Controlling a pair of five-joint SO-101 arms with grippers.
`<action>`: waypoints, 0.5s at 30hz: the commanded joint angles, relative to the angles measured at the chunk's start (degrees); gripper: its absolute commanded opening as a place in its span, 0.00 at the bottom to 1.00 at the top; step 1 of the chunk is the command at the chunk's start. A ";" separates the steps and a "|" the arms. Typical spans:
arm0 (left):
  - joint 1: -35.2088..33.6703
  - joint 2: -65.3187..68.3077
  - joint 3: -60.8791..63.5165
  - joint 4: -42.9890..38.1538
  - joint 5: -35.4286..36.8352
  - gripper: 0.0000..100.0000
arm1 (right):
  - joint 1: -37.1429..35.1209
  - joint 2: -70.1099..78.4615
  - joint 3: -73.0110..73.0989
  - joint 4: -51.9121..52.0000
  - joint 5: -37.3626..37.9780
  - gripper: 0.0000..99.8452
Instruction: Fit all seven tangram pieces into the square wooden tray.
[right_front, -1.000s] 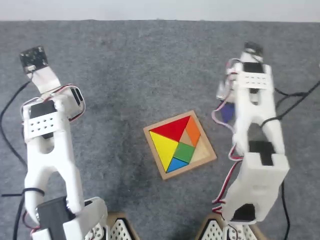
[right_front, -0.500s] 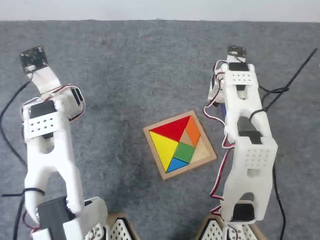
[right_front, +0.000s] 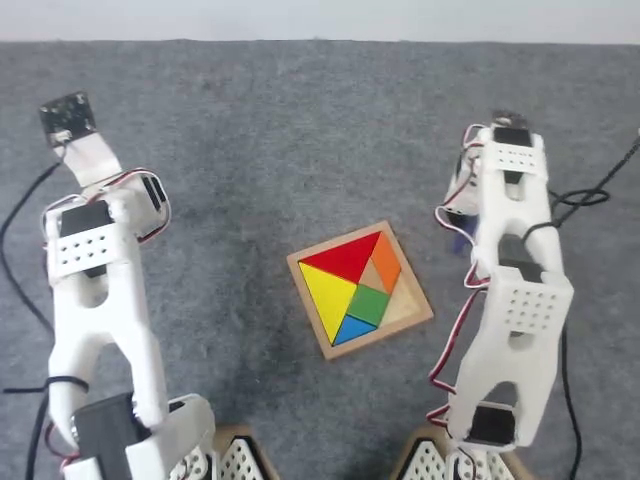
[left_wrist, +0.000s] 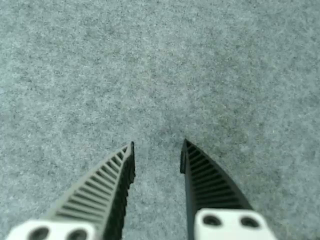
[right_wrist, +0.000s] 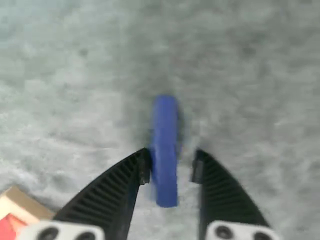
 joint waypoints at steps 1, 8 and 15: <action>0.35 -0.26 -2.15 0.00 0.09 0.15 | 3.65 -3.65 -0.70 1.98 0.53 0.13; 0.35 -0.26 -2.15 0.00 0.09 0.15 | 4.79 -11.56 -0.70 7.43 2.99 0.17; 0.26 -0.26 -2.24 0.00 0.09 0.15 | 5.23 -15.43 -0.79 13.58 9.05 0.17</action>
